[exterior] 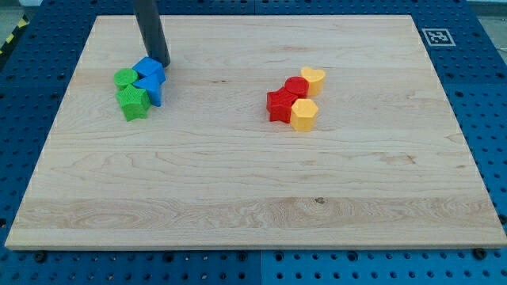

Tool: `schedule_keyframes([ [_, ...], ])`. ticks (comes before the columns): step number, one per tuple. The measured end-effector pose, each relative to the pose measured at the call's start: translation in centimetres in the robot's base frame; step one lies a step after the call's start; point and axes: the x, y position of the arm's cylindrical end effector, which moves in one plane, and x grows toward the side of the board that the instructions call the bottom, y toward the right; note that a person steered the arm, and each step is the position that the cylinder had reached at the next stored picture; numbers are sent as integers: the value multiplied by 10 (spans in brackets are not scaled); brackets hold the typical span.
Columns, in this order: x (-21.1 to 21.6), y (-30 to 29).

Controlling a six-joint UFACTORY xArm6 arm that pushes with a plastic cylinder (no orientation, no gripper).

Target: Push the blue blocks close to the green blocks

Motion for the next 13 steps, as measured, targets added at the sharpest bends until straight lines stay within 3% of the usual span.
schedule_keyframes([
  [4,4,-9],
  [7,71,-7],
  [10,80,-11],
  [12,30,37],
  [13,57,69],
])
